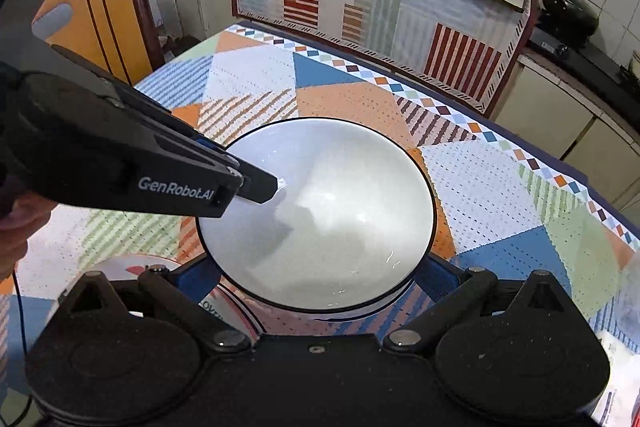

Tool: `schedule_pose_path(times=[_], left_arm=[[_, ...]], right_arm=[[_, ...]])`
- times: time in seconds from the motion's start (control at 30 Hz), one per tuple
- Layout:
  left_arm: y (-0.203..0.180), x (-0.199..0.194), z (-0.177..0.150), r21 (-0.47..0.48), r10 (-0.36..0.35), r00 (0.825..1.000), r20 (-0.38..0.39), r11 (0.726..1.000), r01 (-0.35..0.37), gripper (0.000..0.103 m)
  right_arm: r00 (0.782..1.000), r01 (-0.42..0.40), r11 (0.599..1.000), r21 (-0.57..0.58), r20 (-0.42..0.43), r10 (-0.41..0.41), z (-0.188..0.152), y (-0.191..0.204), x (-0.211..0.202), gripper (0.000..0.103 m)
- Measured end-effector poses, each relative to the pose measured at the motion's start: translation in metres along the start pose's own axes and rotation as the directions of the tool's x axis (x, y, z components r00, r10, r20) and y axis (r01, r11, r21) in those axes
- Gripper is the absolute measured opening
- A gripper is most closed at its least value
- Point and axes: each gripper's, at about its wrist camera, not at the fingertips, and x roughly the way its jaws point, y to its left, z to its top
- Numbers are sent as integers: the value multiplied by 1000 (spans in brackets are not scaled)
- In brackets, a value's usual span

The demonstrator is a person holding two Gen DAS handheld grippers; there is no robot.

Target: Organize plates and bowls

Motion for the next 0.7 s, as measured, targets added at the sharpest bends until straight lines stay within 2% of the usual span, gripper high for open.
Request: schedule_pose_path(times=[0.3,0.37,0.43,0.5,0.7], left_arm=[[2,11,-4,-9,-8,1000,1,1000,8,18],[1,5,-3,-12,-11,1000,20,1000,11,28],[-2,-3,-3,4,-5,999,31,1000,4,31],[-5,-11,-3,23,0,999,36,1000,-1,38],[-13,-42,-9,65,-7,1000,18,998,6,41]], right_arm=[[997,82,996,-21,-7,-82,-5,5,10,101],[994,108,994,-19,6,-108,-7,5,7,101],[993,114,994,0,16,-114,-7,2,2,101],[992,119,992,41,28,-120,-7,0,-7,101],[990,118,987,107,63,-125,-11,5,-41,101]])
